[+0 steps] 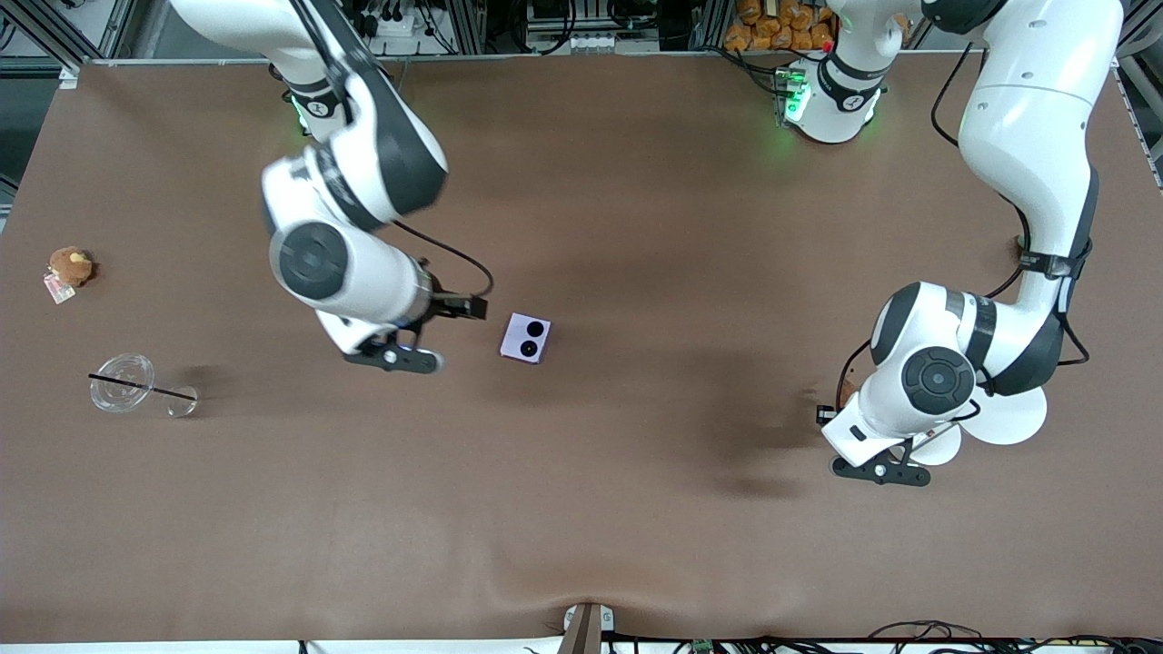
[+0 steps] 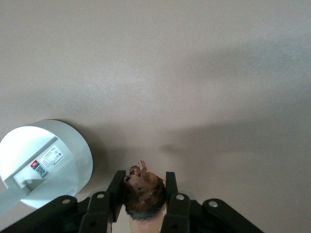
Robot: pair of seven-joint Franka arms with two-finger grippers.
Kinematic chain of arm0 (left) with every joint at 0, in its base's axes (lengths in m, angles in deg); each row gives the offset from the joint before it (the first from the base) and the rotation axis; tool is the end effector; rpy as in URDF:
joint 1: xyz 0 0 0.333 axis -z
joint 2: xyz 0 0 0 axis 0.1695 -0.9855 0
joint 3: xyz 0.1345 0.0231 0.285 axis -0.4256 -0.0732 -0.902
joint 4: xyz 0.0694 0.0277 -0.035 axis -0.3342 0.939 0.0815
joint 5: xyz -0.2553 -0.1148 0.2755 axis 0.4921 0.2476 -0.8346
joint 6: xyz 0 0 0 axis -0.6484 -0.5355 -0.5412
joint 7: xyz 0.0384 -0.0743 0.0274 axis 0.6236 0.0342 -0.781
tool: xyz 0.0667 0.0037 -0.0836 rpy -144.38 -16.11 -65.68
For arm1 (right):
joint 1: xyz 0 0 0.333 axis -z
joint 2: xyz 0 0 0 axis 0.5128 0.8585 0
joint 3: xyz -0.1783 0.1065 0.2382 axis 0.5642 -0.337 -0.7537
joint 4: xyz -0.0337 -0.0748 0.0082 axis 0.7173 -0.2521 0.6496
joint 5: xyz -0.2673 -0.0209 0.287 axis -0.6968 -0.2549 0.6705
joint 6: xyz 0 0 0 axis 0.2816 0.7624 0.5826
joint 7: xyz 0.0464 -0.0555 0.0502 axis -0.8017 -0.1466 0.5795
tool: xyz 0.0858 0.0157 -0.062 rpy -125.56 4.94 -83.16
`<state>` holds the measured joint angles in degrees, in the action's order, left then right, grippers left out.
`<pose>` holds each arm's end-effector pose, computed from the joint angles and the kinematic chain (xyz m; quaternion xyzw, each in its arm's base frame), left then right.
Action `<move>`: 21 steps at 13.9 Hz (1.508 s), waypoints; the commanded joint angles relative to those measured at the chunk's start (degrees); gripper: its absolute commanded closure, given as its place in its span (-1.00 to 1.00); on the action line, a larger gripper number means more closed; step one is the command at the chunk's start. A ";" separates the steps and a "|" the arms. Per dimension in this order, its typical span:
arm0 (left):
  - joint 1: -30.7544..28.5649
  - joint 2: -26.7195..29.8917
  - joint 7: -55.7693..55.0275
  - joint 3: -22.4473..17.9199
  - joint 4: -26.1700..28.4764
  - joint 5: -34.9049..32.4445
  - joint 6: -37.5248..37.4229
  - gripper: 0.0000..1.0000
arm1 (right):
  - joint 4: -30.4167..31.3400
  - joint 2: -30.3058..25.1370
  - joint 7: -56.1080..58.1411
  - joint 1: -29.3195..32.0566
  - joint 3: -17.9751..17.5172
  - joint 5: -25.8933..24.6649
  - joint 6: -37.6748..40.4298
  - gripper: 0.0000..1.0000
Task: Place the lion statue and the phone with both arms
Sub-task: 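Grasp the white phone with the right gripper while the left gripper lowers the lion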
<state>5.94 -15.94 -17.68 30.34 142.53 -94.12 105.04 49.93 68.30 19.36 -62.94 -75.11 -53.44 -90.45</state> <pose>0.6998 -0.1319 0.2633 -0.9942 0.0836 0.0105 0.0662 0.5868 0.3201 0.3832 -0.9876 0.0755 0.1344 0.0288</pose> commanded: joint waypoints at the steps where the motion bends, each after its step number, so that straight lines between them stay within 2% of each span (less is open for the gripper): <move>1: -1.10 -1.01 1.91 0.67 0.25 0.46 1.35 1.00 | -1.30 4.85 -0.56 -2.44 0.68 1.14 -3.48 -1.00; 5: -3.65 -2.07 5.06 0.66 1.66 0.46 5.74 1.00 | -0.42 10.39 -1.80 -6.13 0.68 1.14 -15.17 -1.00; 10: -5.31 -2.94 7.43 0.58 1.57 0.29 6.71 1.00 | 1.25 14.35 -5.82 -8.59 0.76 0.80 -20.53 -1.00; 13: -6.29 -3.56 8.94 0.58 1.75 0.38 8.03 1.00 | 5.72 14.53 -6.11 -8.87 0.76 0.62 -26.34 -1.00; 15: -6.29 -3.56 8.94 0.58 1.75 0.38 8.03 1.00 | 6.61 14.62 -6.19 -8.87 0.68 0.62 -27.32 -1.00; 16: -6.29 -3.65 7.98 0.58 1.75 0.55 8.03 -0.06 | 6.61 14.53 -6.37 -8.87 0.68 0.70 -27.15 -1.00; 17: -6.11 -3.65 7.28 0.58 1.66 0.64 8.03 -0.61 | 6.61 14.62 -6.46 -9.21 0.68 0.70 -27.15 -1.00; 18: -6.20 -3.65 6.92 0.58 1.66 0.64 8.03 -0.97 | 6.70 14.53 -6.54 -9.65 0.68 0.70 -27.06 -1.00; 21: -5.85 -2.86 7.18 0.66 1.66 0.64 7.85 -1.00 | 7.14 14.62 -6.63 -9.66 0.68 1.05 -27.32 -1.00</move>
<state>0.13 -19.60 -10.31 30.62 143.87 -94.03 112.26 55.80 83.64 13.60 -71.74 -75.05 -53.37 -117.21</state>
